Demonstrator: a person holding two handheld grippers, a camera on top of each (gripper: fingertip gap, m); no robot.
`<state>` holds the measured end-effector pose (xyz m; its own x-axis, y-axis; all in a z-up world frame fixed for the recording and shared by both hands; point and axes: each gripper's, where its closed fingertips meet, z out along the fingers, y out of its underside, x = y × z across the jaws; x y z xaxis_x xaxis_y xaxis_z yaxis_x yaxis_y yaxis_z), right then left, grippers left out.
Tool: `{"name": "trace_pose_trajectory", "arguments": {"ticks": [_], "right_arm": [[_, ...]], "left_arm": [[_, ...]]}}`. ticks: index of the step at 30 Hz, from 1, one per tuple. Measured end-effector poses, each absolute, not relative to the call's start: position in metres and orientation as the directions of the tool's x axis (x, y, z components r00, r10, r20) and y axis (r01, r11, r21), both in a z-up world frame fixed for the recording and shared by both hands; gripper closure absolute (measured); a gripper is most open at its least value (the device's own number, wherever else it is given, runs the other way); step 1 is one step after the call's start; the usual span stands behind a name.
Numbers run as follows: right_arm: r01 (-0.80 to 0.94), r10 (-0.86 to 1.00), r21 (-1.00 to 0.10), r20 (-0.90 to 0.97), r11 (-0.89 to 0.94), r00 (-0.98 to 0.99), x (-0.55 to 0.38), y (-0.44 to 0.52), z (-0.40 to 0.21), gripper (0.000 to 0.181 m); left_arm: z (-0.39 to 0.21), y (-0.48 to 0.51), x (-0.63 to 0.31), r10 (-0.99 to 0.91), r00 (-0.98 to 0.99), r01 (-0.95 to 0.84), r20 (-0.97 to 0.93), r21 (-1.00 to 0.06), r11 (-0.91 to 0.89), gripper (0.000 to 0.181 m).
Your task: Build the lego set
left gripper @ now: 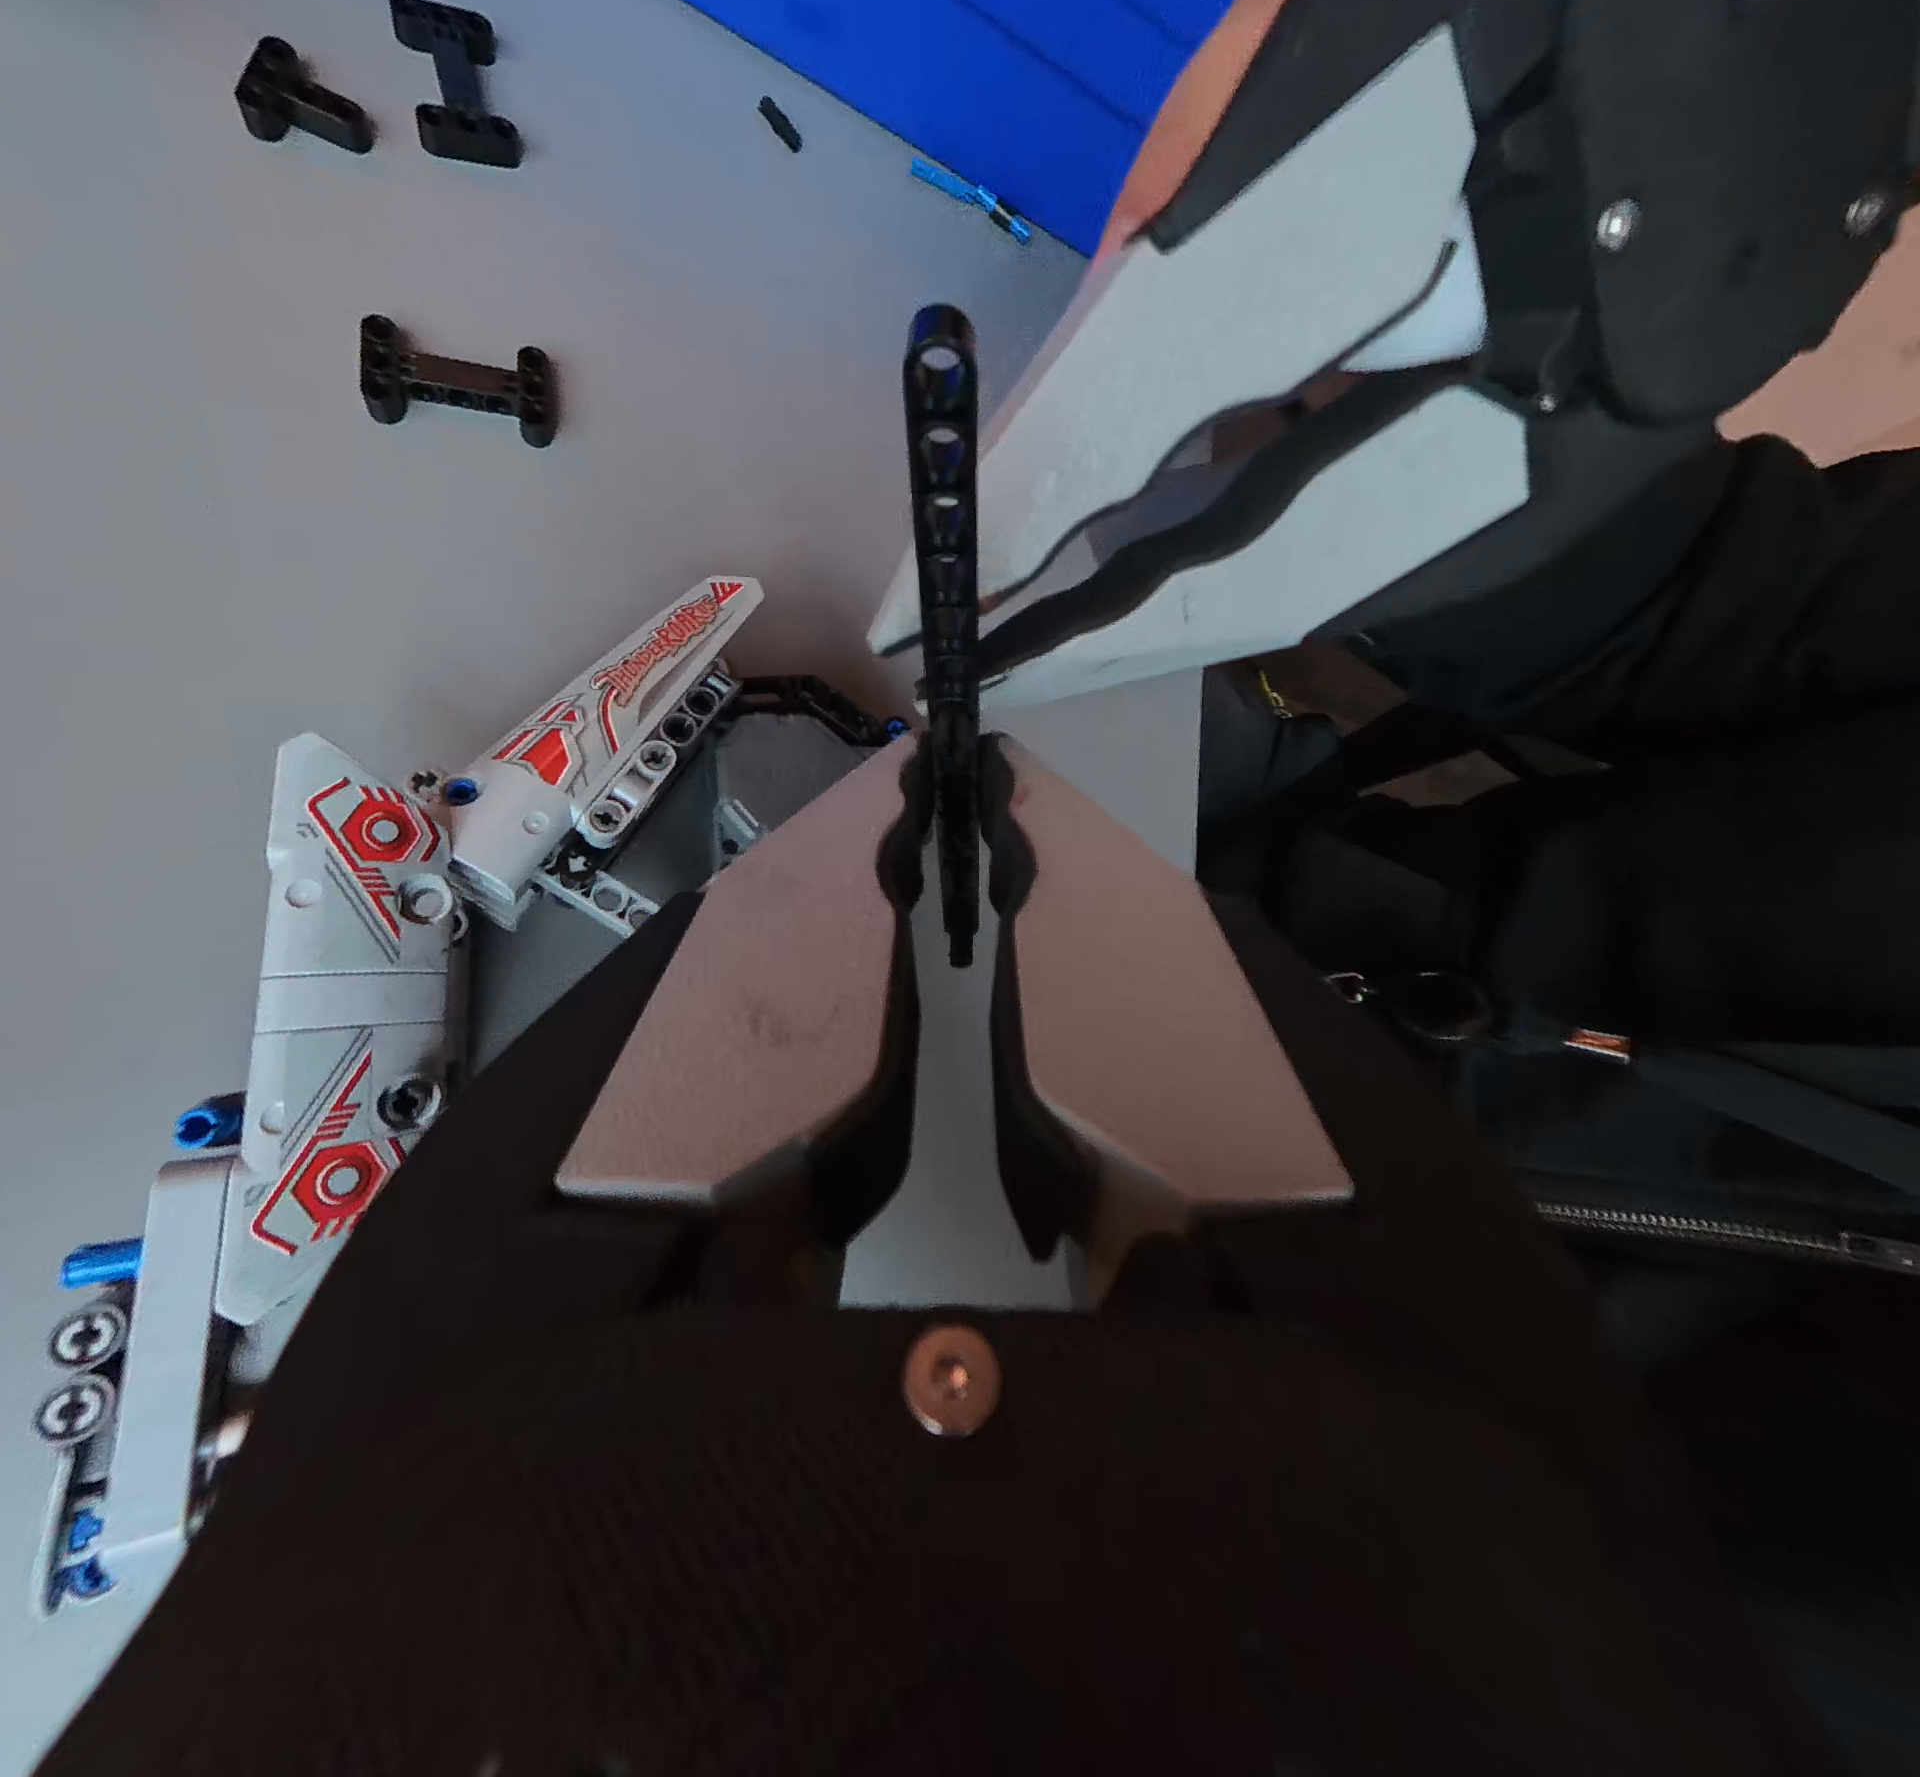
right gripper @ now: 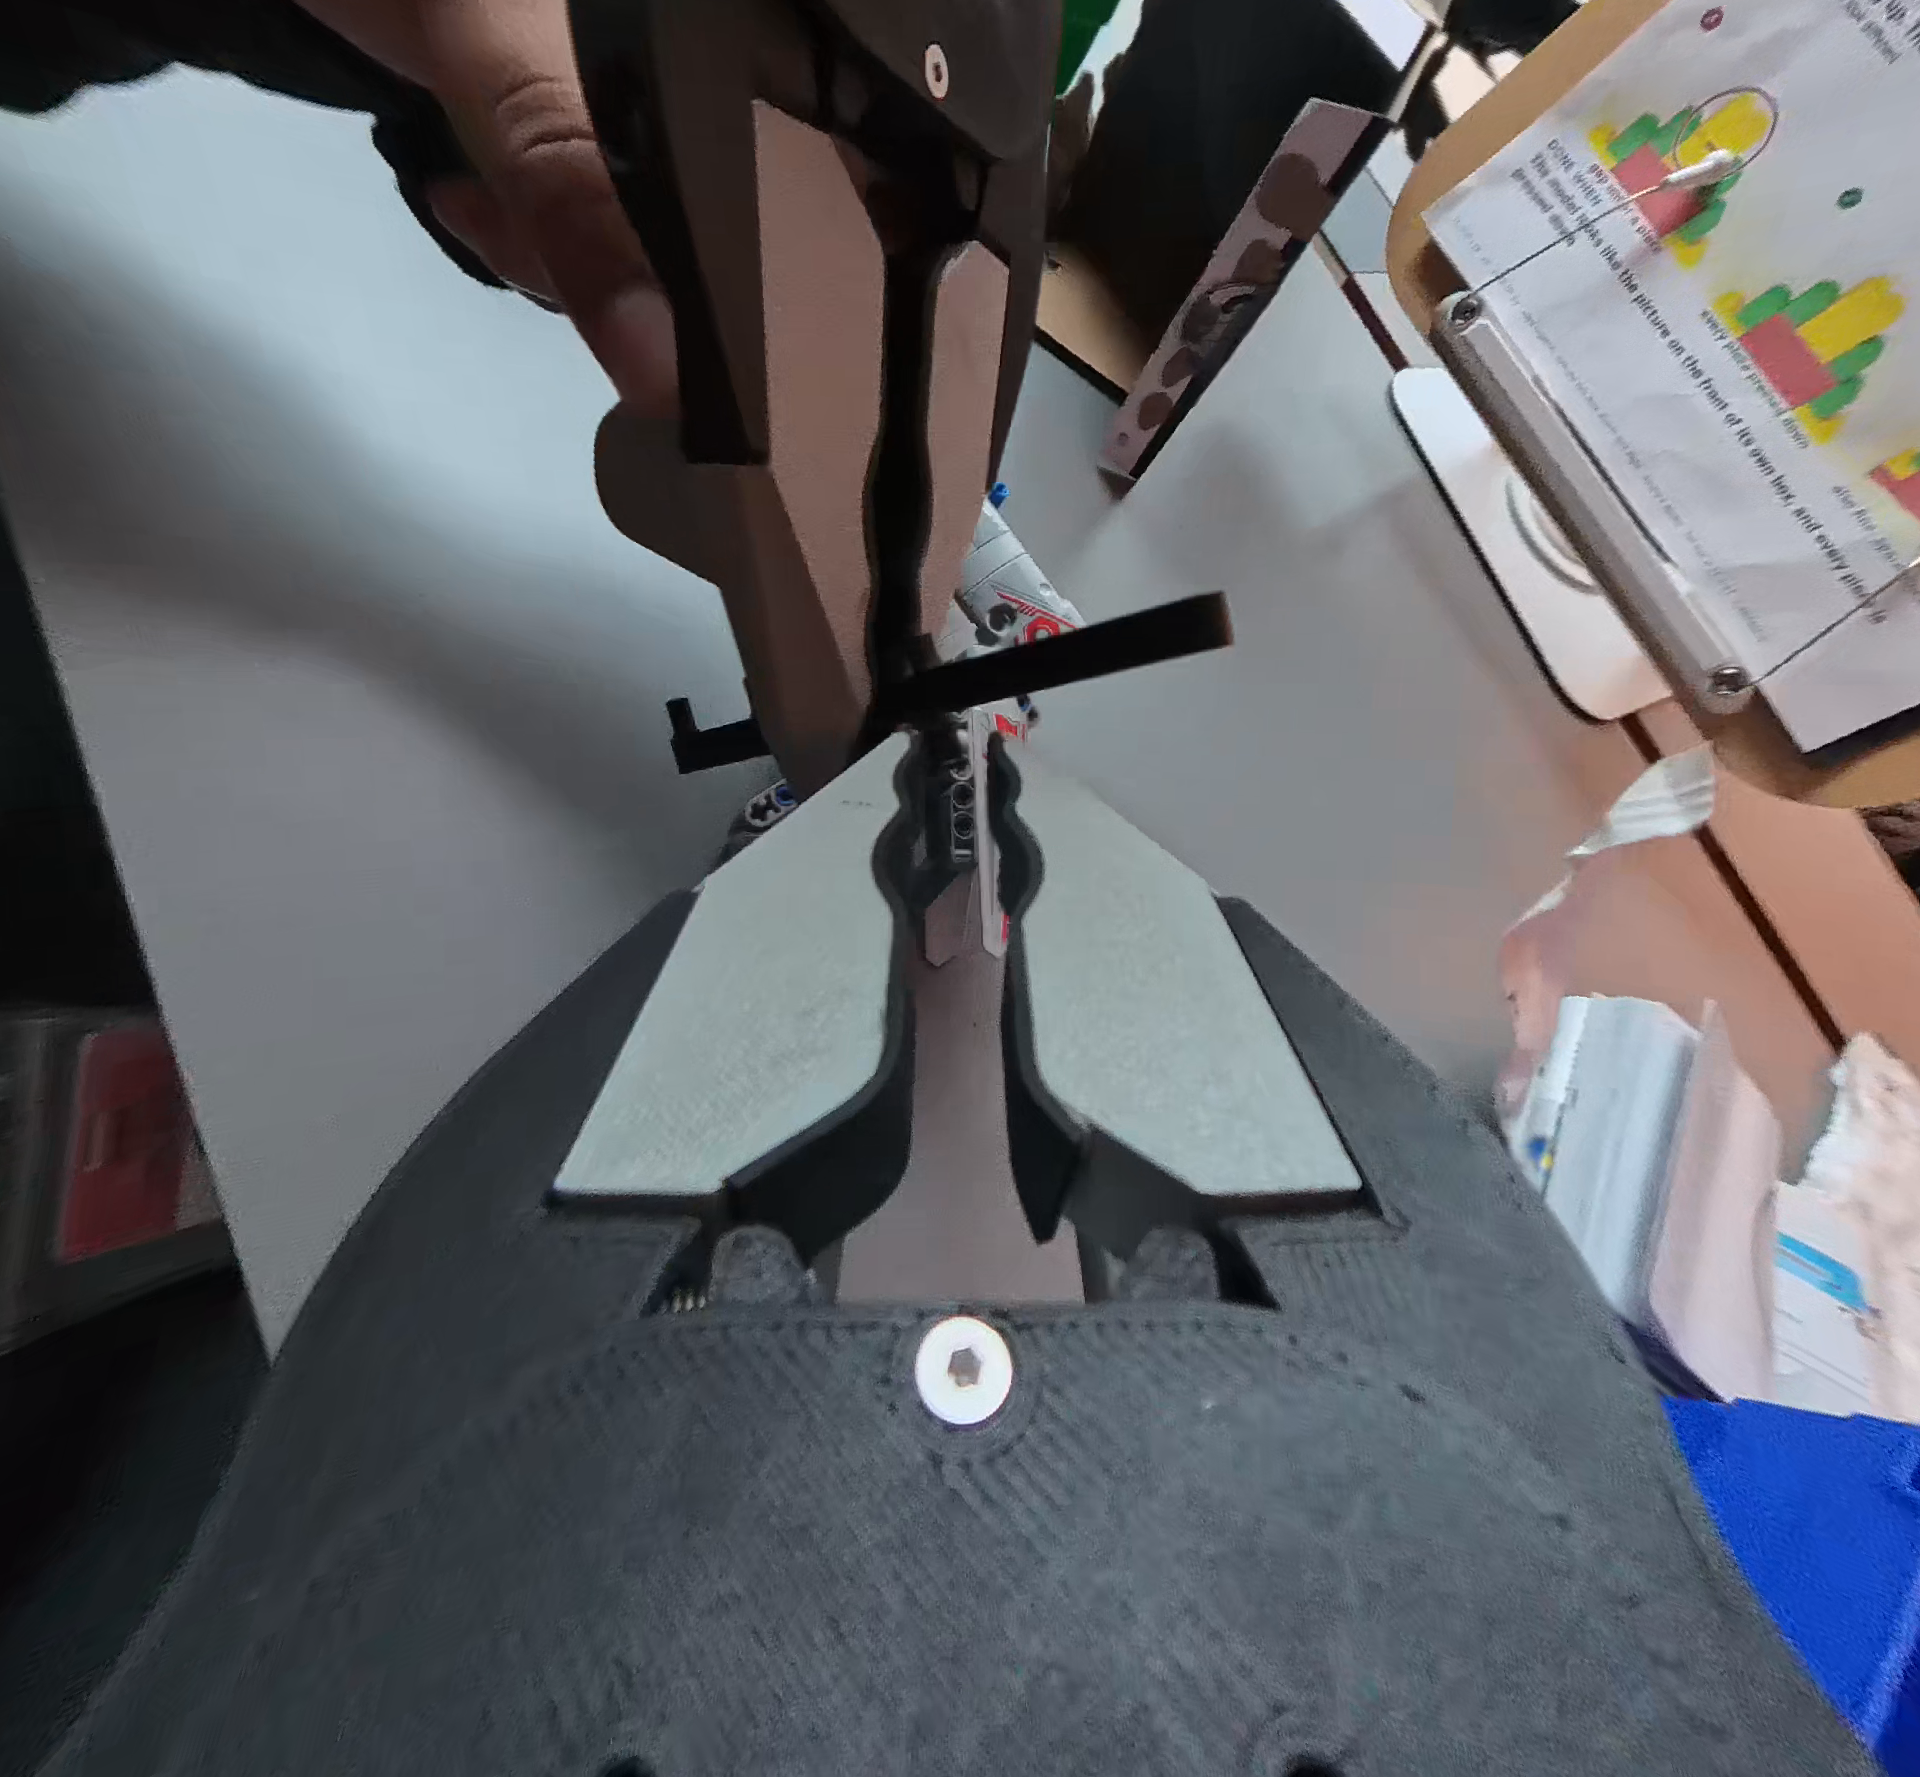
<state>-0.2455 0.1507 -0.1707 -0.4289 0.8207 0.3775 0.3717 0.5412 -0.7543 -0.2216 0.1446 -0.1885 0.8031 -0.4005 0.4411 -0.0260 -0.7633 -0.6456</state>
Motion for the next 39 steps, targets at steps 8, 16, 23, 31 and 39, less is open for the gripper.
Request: {"name": "trace_pose_trajectory", "arguments": {"ticks": [8, 16, 23, 31, 39], "right_arm": [[0.28, 0.649, -0.59, 0.73, 0.757, -0.215, -0.24, 0.143, -0.172, 0.178], [0.245, 0.602, -0.563, 0.788, 0.79, -0.129, -0.234, 0.135, -0.177, 0.178], [0.273, 0.499, -0.463, 0.863, 0.844, -0.079, -0.239, 0.146, -0.183, 0.178], [0.313, 0.56, -0.518, 0.826, 0.796, -0.057, -0.242, 0.155, -0.185, 0.176], [0.291, 0.648, -0.608, 0.759, 0.739, -0.063, -0.238, 0.156, -0.184, 0.179]], "left_arm": [[-0.19, 0.135, -0.211, -0.396, 0.785, 0.068, 0.476, -0.703, -0.708, 0.176], [-0.195, 0.13, -0.208, -0.349, 0.85, 0.134, 0.395, -0.802, -0.582, 0.175], [-0.198, 0.137, -0.221, -0.261, 0.925, 0.098, 0.277, -0.836, -0.54, 0.175], [-0.192, 0.145, -0.228, -0.19, 0.957, 0.123, 0.219, -0.9, -0.418, 0.176], [-0.178, 0.145, -0.226, -0.202, 0.947, 0.179, 0.25, -0.931, -0.317, 0.176]]}}
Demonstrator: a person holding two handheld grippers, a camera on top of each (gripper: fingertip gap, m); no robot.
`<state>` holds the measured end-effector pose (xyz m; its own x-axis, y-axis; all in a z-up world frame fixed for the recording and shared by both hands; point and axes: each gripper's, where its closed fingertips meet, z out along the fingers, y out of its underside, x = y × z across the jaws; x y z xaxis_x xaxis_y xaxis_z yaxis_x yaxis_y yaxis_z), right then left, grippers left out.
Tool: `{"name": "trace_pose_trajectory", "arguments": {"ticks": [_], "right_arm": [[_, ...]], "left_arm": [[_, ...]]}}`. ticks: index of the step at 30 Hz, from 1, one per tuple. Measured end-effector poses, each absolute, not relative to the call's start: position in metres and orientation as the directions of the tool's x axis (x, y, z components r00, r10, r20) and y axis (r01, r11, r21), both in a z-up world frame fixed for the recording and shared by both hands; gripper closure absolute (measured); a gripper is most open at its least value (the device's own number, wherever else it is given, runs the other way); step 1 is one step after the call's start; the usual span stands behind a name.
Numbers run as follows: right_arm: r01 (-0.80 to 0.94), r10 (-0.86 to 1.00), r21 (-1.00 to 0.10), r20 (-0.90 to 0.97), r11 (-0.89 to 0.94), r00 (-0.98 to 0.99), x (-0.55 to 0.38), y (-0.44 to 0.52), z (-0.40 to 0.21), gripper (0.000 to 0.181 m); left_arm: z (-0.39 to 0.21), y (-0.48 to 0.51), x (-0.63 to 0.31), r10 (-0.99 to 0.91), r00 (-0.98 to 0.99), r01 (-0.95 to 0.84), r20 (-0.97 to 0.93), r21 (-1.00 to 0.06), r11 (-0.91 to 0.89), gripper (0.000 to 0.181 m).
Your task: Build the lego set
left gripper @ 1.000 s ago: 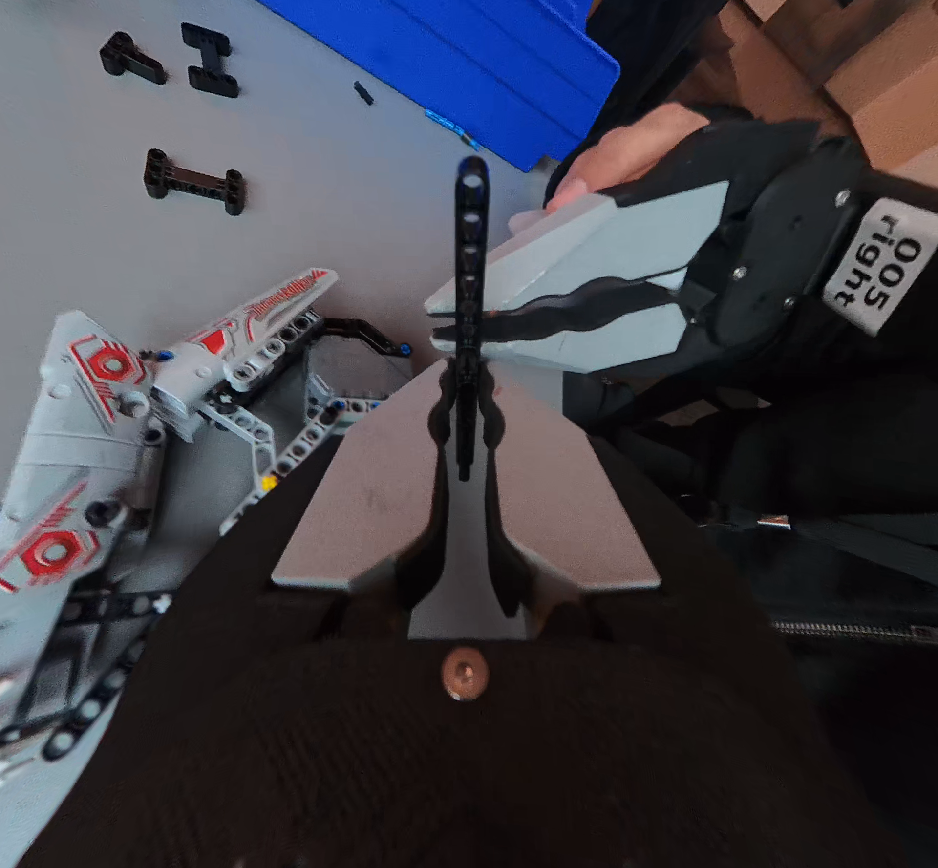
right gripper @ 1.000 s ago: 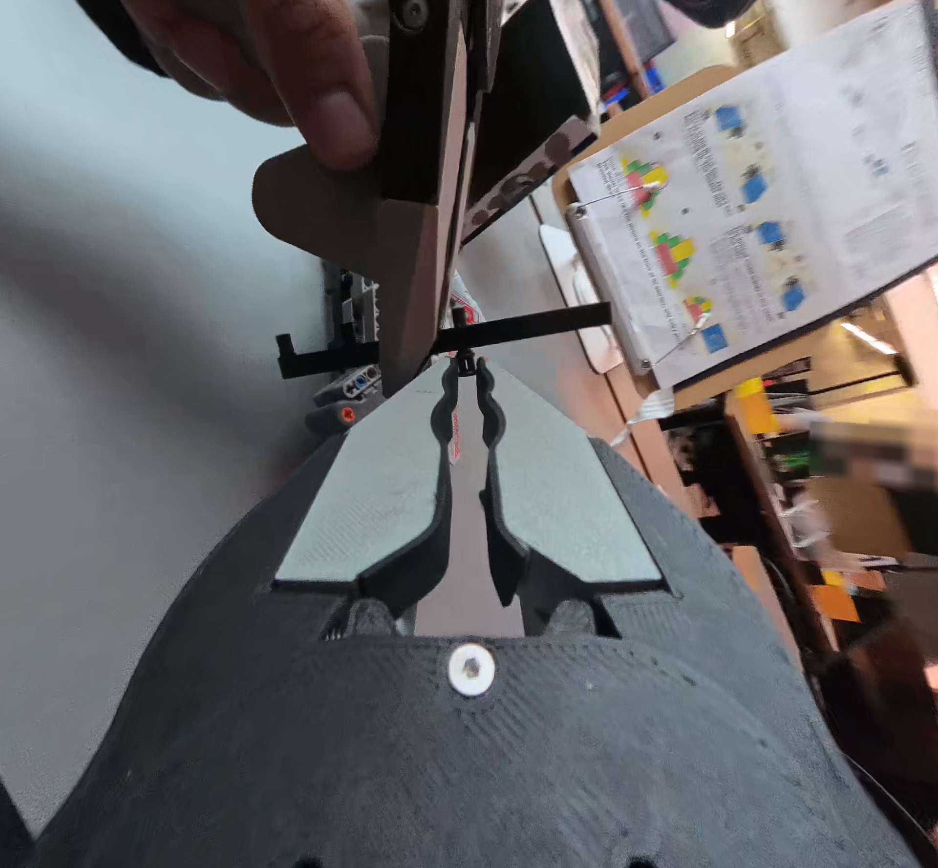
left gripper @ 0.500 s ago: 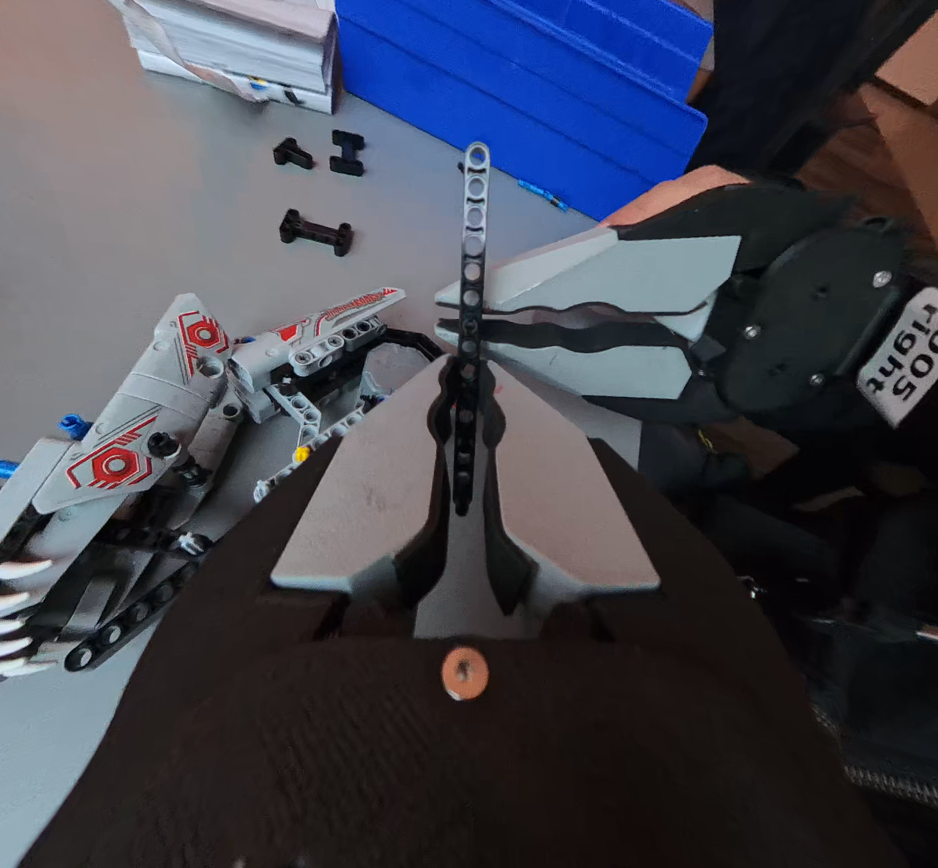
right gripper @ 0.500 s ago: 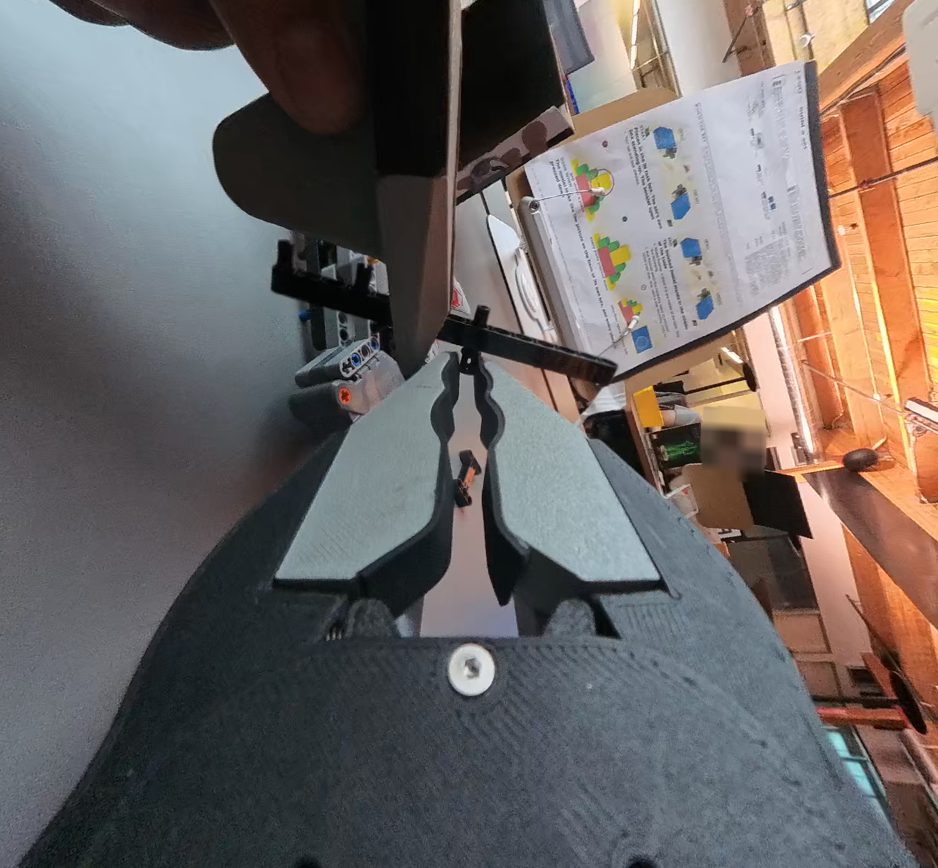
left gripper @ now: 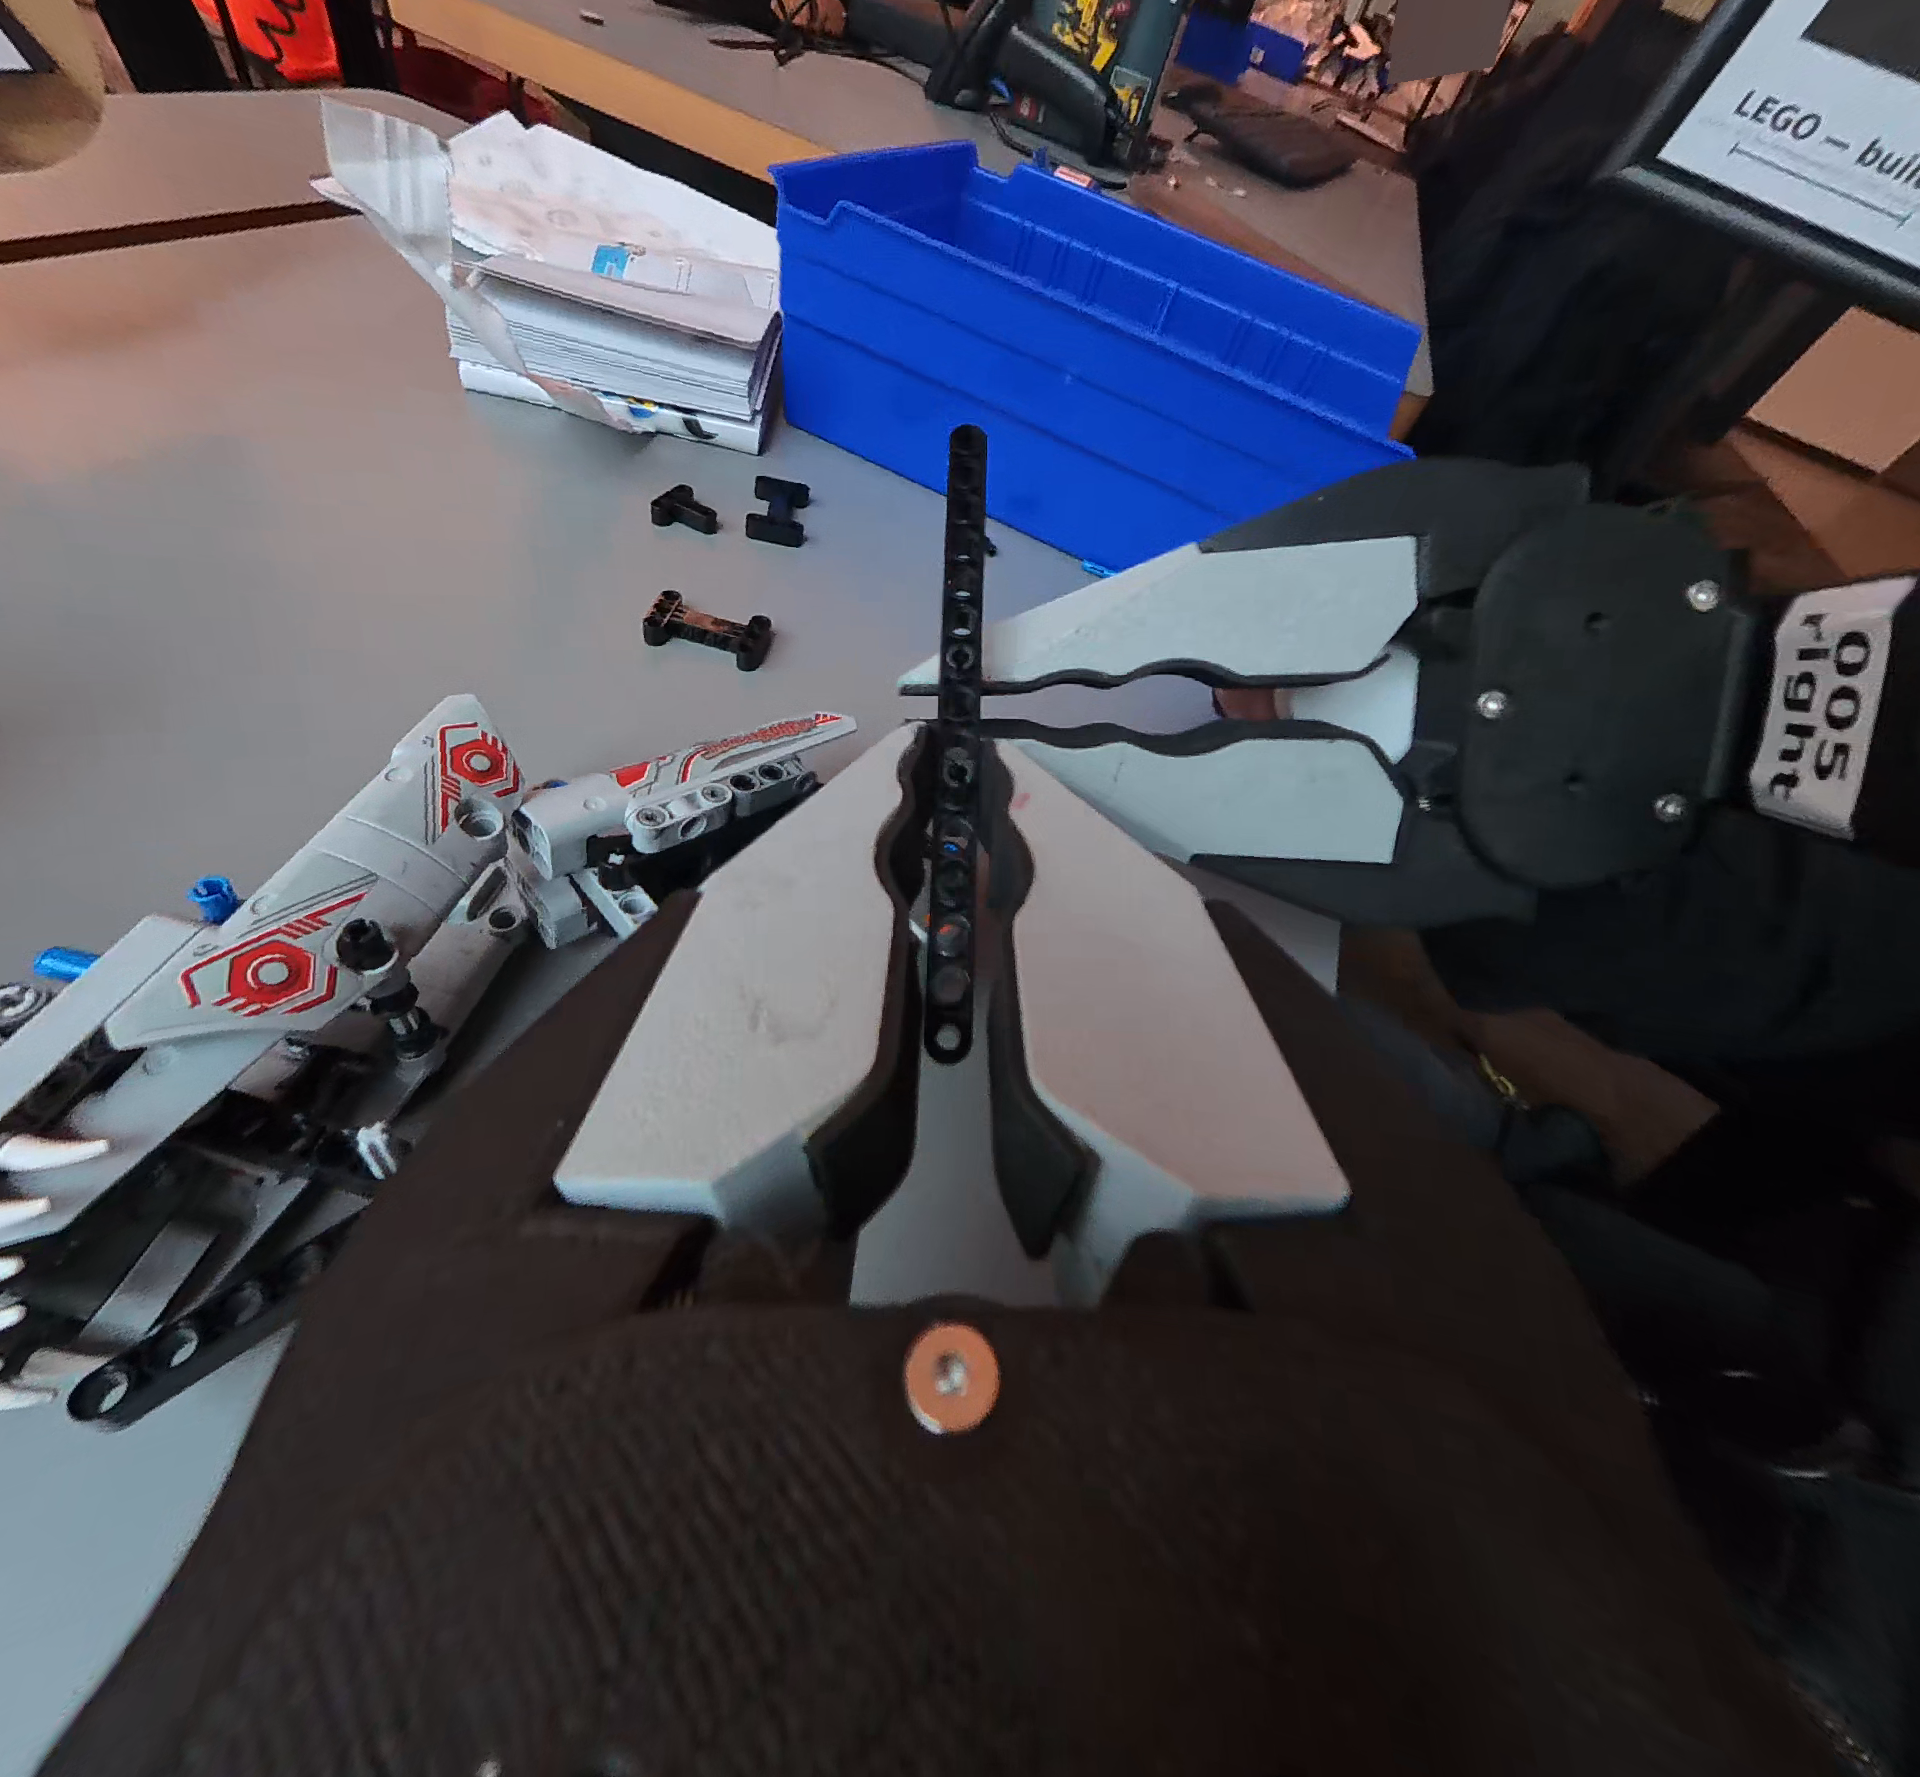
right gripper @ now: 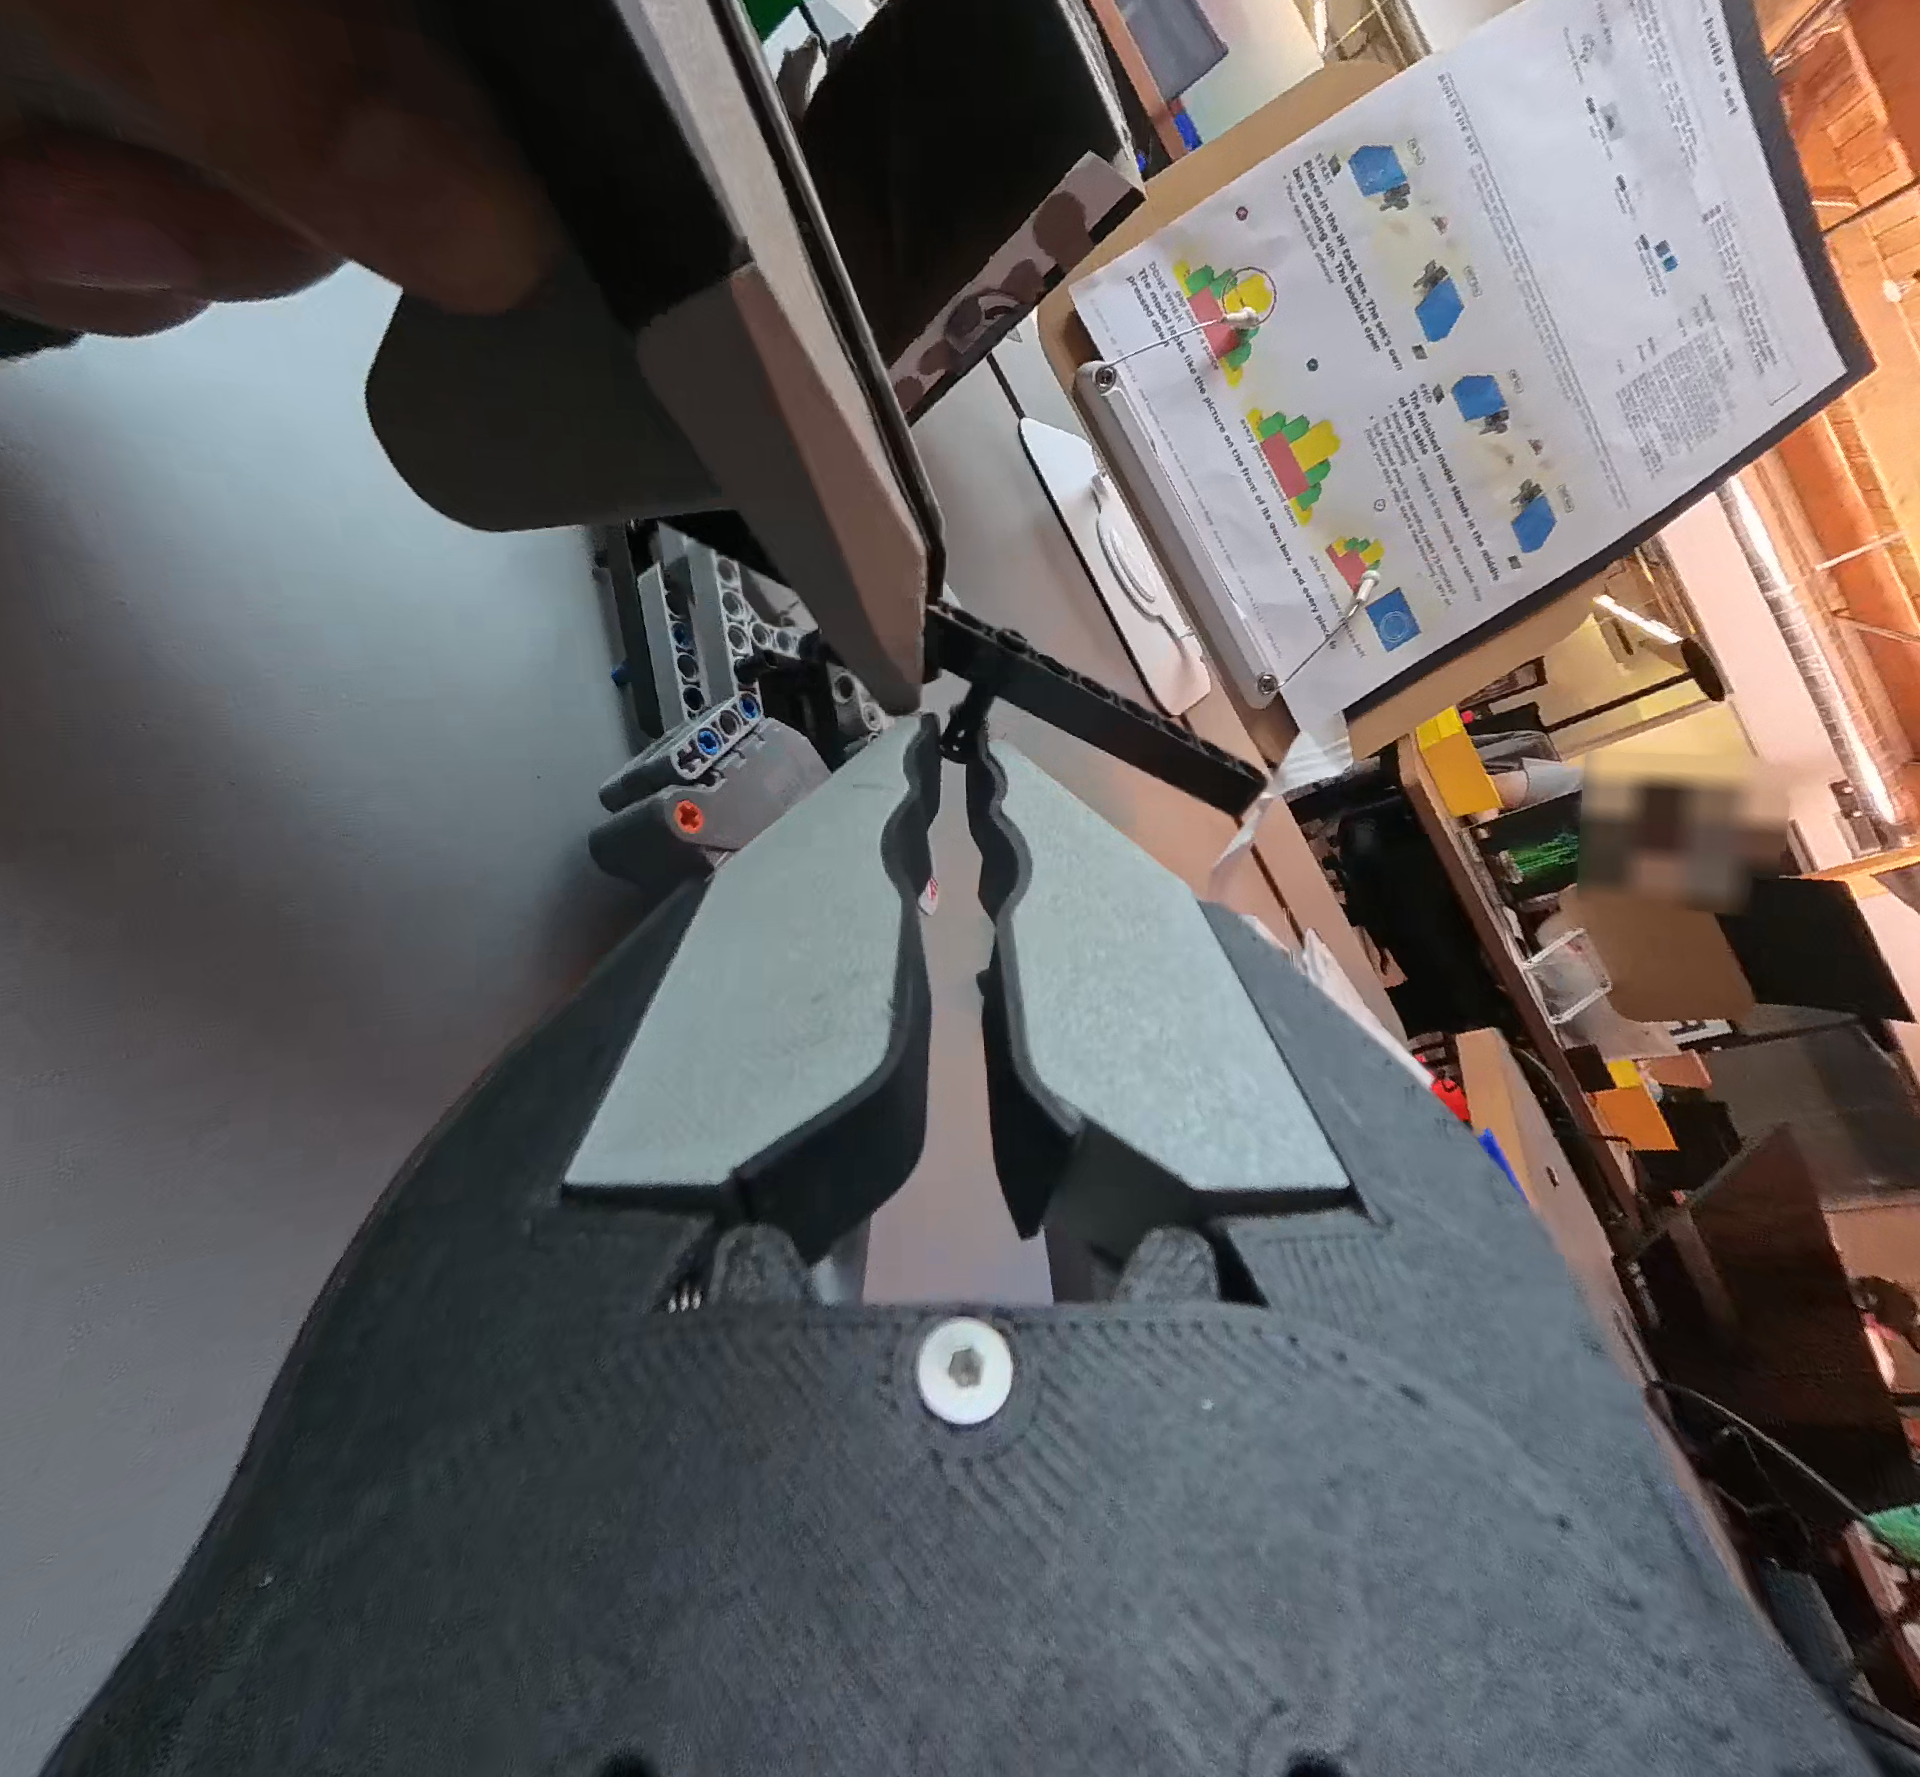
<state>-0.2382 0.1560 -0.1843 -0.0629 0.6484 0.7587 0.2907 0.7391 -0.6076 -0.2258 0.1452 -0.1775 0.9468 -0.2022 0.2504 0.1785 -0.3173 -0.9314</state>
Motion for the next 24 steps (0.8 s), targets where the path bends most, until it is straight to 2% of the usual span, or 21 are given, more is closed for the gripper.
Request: {"name": "trace_pose_trajectory", "arguments": {"ticks": [5, 12, 16, 19, 22, 24], "right_arm": [[0.279, 0.665, -0.627, 0.744, 0.727, -0.062, -0.236, 0.154, -0.176, 0.179], [0.292, 0.708, -0.663, 0.702, 0.69, -0.077, -0.233, 0.15, -0.176, 0.18], [0.292, 0.754, -0.708, 0.652, 0.643, -0.08, -0.233, 0.149, -0.176, 0.18], [0.265, 0.841, -0.8, 0.532, 0.538, -0.101, -0.232, 0.146, -0.172, 0.18], [0.214, 0.89, -0.864, 0.44, 0.456, -0.121, -0.229, 0.149, -0.164, 0.179], [0.267, 0.886, -0.845, 0.437, 0.463, -0.154, -0.23, 0.15, -0.174, 0.178]], "left_arm": [[-0.168, 0.144, -0.224, -0.2, 0.955, 0.16, 0.22, -0.948, -0.276, 0.176], [-0.158, 0.143, -0.224, -0.19, 0.943, 0.229, 0.272, -0.948, -0.219, 0.175], [-0.156, 0.143, -0.224, -0.192, 0.941, 0.24, 0.278, -0.951, -0.196, 0.175], [-0.152, 0.142, -0.222, -0.218, 0.938, 0.235, 0.269, -0.957, -0.169, 0.176], [-0.164, 0.142, -0.212, -0.317, 0.896, 0.224, 0.31, -0.933, -0.28, 0.175], [-0.176, 0.141, -0.213, -0.315, 0.883, 0.22, 0.347, -0.9, -0.375, 0.175]]}}
